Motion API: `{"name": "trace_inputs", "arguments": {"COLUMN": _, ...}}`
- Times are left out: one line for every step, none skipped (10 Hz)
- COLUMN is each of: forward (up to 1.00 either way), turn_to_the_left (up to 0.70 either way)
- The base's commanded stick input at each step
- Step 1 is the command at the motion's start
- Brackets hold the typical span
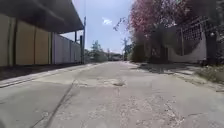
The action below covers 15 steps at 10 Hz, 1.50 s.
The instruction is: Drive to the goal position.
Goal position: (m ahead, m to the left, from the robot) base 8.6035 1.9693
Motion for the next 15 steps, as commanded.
{"name": "trace_inputs", "arguments": {"forward": 0.7, "turn_to_the_left": -0.31}}
{"name": "trace_inputs", "arguments": {"forward": 0.7, "turn_to_the_left": 0.0}}
{"name": "trace_inputs", "arguments": {"forward": 0.7, "turn_to_the_left": 0.0}}
{"name": "trace_inputs", "arguments": {"forward": 0.7, "turn_to_the_left": 0.0}}
{"name": "trace_inputs", "arguments": {"forward": 0.7, "turn_to_the_left": 0.0}}
{"name": "trace_inputs", "arguments": {"forward": 0.7, "turn_to_the_left": 0.0}}
{"name": "trace_inputs", "arguments": {"forward": 0.7, "turn_to_the_left": 0.0}}
{"name": "trace_inputs", "arguments": {"forward": 0.7, "turn_to_the_left": 0.0}}
{"name": "trace_inputs", "arguments": {"forward": 0.7, "turn_to_the_left": 0.0}}
{"name": "trace_inputs", "arguments": {"forward": 0.7, "turn_to_the_left": 0.0}}
{"name": "trace_inputs", "arguments": {"forward": 0.7, "turn_to_the_left": -0.31}}
{"name": "trace_inputs", "arguments": {"forward": 0.7, "turn_to_the_left": -0.35}}
{"name": "trace_inputs", "arguments": {"forward": 0.7, "turn_to_the_left": -0.03}}
{"name": "trace_inputs", "arguments": {"forward": 0.7, "turn_to_the_left": 0.0}}
{"name": "trace_inputs", "arguments": {"forward": 0.7, "turn_to_the_left": 0.0}}
